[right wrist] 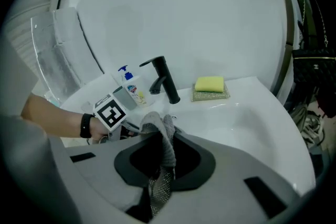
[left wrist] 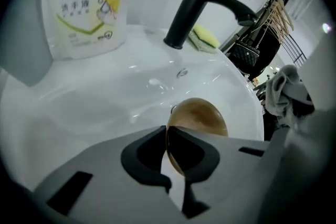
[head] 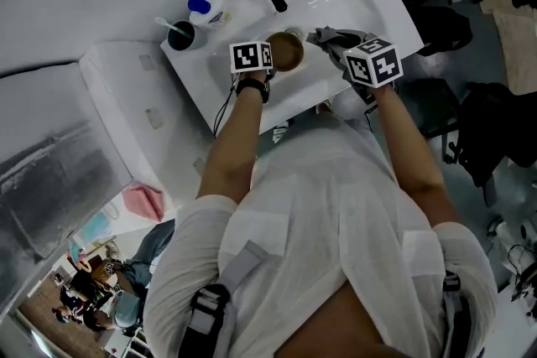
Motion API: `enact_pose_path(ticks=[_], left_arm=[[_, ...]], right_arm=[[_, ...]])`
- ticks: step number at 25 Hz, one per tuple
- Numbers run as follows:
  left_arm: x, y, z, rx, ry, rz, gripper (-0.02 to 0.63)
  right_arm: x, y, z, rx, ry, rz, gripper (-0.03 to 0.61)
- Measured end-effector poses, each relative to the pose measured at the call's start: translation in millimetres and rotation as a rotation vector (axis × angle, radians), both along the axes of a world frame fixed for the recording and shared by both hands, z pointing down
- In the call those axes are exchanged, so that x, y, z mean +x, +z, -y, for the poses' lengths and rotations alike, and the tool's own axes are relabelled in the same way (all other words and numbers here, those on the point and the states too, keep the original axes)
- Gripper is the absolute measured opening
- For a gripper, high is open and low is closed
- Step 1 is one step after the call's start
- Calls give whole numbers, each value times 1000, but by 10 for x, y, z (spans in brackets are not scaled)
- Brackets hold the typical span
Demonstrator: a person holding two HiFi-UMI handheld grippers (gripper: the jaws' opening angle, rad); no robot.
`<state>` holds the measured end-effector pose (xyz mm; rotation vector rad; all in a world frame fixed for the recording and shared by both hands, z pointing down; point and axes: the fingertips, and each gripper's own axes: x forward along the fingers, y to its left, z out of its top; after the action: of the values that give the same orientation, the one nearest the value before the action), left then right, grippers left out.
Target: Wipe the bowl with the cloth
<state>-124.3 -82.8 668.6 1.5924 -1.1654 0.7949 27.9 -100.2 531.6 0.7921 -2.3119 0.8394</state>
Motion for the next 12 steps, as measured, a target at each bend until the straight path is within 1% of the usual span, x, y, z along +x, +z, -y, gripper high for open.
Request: enact_pose_path(ticks=[3,6,8,10,12], left_arm=[[3,194,-50,-36,-22,-1,20],[20,308,-92,-49,-37,-17,31],[35,335,-100,-41,-53,-41,57],[65,325,-94,-25,-62,-65,106],[79,285,-92,-8,-60,-76,136]], right_arm=[[62,8,-12,-1,-5,-5,52],[95,5,-9,1,-4,-1,52],[100,15,-4,1,-7,-7,52],[99,19,2,0,-11,-8,52],[90,20,-1,-2,-13,-3,52]])
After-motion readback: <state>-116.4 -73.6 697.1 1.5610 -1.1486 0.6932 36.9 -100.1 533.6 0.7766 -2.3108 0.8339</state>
